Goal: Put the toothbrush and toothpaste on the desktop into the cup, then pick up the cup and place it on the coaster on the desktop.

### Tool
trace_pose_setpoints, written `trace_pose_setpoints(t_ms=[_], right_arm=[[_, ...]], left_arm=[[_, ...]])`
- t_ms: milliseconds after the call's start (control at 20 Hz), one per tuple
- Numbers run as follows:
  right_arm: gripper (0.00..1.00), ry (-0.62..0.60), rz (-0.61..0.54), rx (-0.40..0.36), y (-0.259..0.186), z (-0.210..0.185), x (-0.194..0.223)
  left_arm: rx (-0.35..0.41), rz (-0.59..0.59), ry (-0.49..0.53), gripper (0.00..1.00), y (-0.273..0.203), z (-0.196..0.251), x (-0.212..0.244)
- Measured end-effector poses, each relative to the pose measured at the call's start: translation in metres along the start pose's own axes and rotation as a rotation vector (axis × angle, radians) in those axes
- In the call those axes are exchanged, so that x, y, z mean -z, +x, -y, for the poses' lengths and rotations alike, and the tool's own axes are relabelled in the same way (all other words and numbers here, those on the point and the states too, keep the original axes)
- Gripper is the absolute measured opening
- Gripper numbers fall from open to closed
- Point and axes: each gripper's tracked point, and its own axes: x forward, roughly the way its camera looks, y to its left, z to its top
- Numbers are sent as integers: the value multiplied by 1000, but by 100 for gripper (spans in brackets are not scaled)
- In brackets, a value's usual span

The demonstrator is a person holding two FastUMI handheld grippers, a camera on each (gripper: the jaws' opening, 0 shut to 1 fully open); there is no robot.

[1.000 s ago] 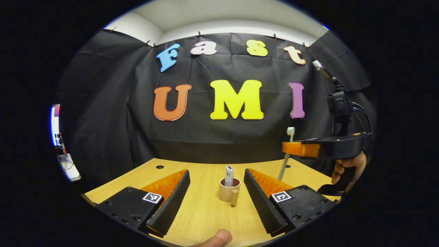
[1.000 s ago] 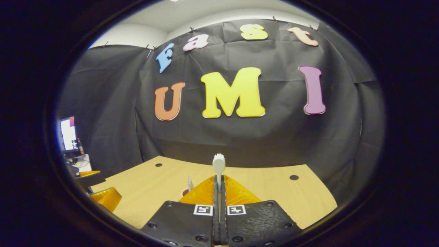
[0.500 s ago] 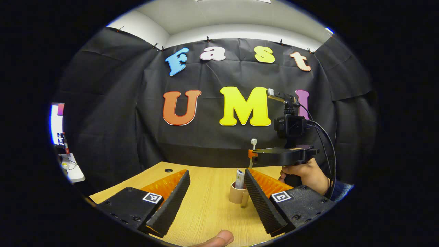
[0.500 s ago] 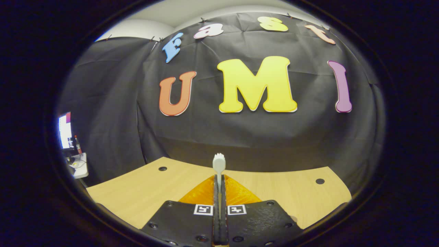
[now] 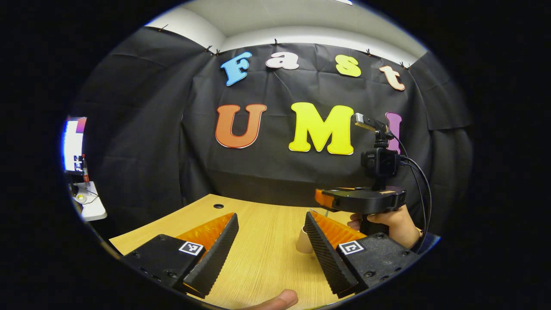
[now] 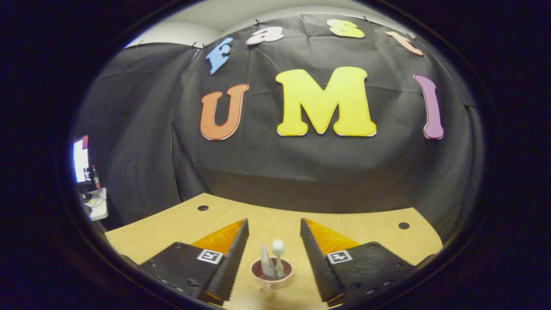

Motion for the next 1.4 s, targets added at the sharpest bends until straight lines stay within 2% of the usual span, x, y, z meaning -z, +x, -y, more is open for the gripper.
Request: trace_pose_setpoints(t_ms=[50,100,150,200,450,700,1050,1400], right_arm=[[82,-3,-1,-8,-3,-1,0],[82,-8,-3,-3,-8,2,0],[92,-11,0,0,-12,4,-1],[95,-14,9,0,-16,5,-3],[96,3,53,18,-47,17,-18],[95,-29,108,52,-95,39,-29],[95,-61,145,59,-178,73,-10],[95,-56,182,143,-258,128,16]], left_arm=[[1,-2,0,98,1,1,1],[0,-5,0,98,2,1,2],[-1,-10,2,98,2,1,3],[-3,-15,5,98,2,2,4],[7,-30,24,98,7,11,9],[17,-58,51,98,16,22,22],[23,-133,106,98,34,48,50],[64,-217,126,98,42,99,84]])
